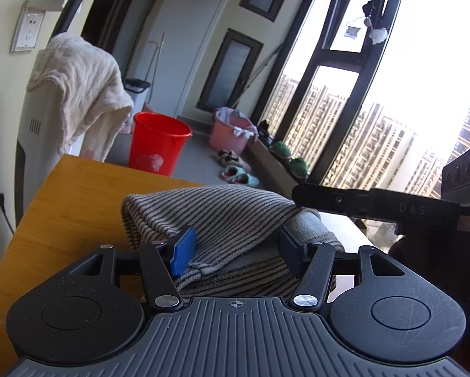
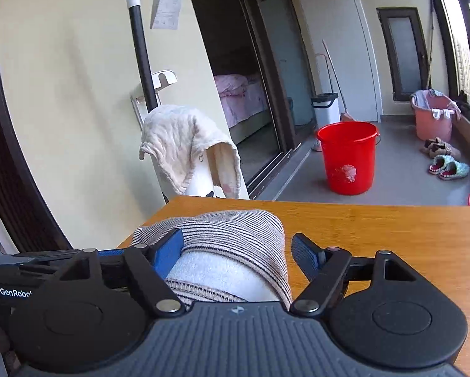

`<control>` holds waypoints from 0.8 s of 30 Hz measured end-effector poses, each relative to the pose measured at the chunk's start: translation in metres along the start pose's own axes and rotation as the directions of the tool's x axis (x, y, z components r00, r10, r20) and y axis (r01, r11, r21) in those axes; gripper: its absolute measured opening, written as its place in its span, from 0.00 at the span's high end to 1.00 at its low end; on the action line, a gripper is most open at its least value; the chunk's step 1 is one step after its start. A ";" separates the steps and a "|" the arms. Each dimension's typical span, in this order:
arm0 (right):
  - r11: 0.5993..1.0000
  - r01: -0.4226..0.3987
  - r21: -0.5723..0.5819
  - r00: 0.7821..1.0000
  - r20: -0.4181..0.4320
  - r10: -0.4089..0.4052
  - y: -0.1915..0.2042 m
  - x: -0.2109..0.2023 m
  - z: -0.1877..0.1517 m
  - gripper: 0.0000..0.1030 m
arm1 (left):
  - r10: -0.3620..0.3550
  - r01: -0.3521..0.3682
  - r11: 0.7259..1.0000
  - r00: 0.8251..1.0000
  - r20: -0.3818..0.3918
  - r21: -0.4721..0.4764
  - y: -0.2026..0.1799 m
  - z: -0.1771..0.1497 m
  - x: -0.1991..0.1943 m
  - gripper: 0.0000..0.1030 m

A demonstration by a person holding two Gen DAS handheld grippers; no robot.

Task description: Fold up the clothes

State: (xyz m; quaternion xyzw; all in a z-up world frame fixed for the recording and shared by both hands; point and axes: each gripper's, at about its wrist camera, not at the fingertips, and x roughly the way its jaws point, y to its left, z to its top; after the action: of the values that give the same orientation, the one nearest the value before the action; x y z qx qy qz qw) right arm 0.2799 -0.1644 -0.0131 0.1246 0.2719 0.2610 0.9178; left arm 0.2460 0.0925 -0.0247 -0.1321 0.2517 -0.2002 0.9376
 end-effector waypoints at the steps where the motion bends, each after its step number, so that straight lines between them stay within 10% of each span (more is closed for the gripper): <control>1: 0.998 -0.010 0.064 1.000 -0.001 0.010 -0.008 -0.001 -0.004 0.26 | 0.008 -0.008 1.000 1.000 -0.009 0.011 -0.001 0.000 0.003 0.34; 15: 0.962 0.047 0.267 0.998 0.036 -0.059 -0.005 -0.018 -0.035 0.12 | 0.026 -0.026 0.999 0.999 -0.022 0.040 0.011 0.003 0.020 0.05; 24: 0.966 0.062 0.251 0.995 0.064 -0.081 -0.003 -0.025 -0.049 0.02 | 0.070 -0.069 0.997 0.997 -0.024 0.046 0.011 0.008 0.023 0.05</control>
State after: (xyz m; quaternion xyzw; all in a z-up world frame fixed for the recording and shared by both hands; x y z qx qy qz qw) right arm 0.2354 -0.1768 -0.0440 0.2382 0.2727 0.1867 0.9133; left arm 0.2717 0.0933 -0.0309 -0.0996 0.2634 -0.1747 0.9435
